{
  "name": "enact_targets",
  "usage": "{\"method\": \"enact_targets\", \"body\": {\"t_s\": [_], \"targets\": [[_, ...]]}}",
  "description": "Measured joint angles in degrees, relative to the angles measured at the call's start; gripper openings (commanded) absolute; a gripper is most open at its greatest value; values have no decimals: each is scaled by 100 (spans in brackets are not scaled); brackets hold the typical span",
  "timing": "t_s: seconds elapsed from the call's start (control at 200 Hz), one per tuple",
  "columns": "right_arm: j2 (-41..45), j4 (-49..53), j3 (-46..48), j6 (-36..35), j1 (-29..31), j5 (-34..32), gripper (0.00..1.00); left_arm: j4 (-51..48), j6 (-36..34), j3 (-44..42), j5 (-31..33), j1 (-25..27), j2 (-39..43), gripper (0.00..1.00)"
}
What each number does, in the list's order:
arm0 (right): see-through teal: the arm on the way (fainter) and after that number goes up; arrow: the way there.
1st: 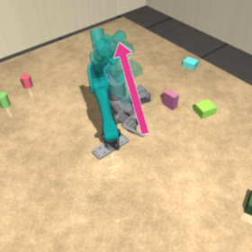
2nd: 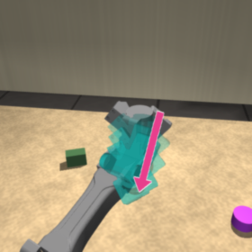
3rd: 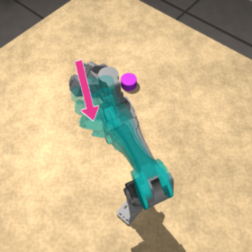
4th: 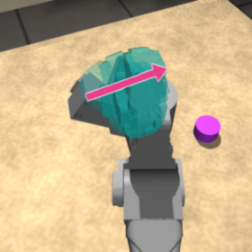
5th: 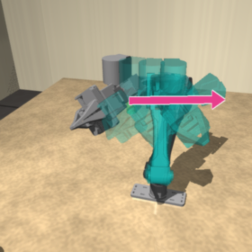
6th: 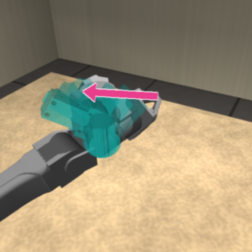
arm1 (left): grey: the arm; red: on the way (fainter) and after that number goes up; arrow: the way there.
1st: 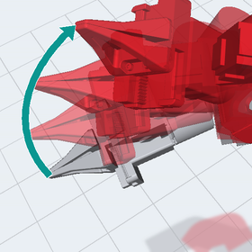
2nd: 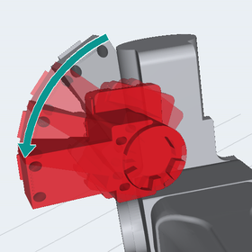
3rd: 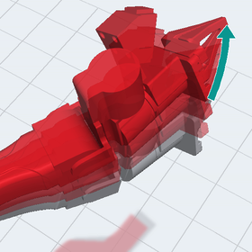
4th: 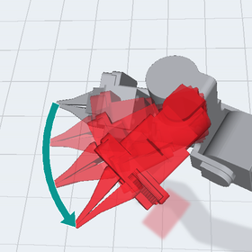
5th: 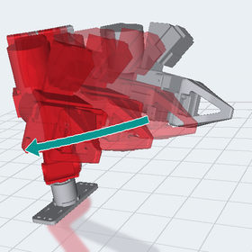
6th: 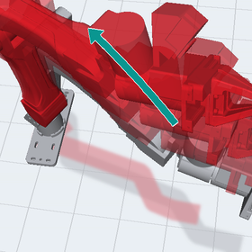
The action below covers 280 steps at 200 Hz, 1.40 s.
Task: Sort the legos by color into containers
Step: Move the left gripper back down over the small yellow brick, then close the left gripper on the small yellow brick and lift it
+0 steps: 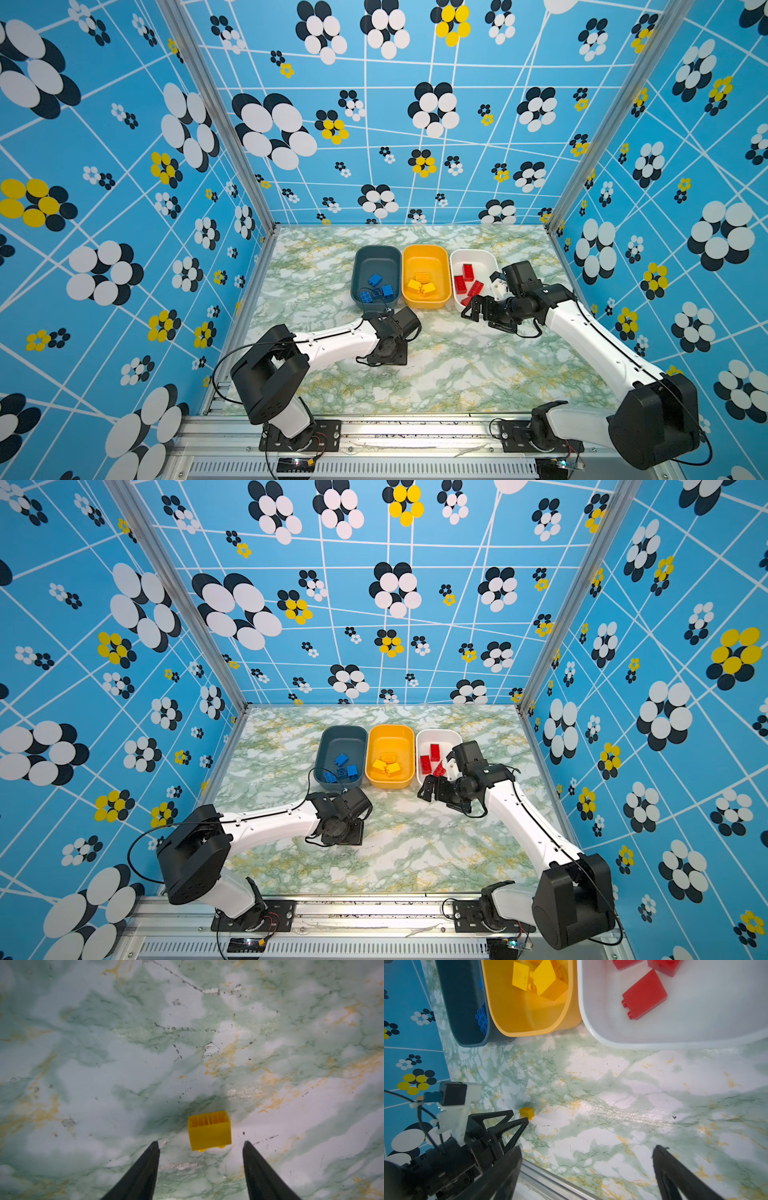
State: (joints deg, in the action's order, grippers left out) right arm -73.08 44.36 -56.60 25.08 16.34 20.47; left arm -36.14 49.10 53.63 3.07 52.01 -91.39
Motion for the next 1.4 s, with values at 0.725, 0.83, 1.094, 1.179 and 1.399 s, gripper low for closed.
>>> {"method": "enact_targets", "body": {"t_s": [0.725, 0.83, 1.094, 1.179, 1.399], "targets": [[367, 164, 136, 48, 15, -42, 99, 155, 39, 138, 0, 57, -459, 48], [367, 166, 138, 66, 15, -44, 99, 188, 20, 175, -2, 57, -492, 44], [367, 166, 140, 111, 15, -46, 99, 116, -66, 229, 2, 57, -492, 34], [369, 162, 162, 131, 15, -46, 99, 28, -74, 302, 4, 50, -485, 32], [385, 151, 203, 184, 17, -46, 99, -260, -243, 752, 98, -20, -372, 31]]}}
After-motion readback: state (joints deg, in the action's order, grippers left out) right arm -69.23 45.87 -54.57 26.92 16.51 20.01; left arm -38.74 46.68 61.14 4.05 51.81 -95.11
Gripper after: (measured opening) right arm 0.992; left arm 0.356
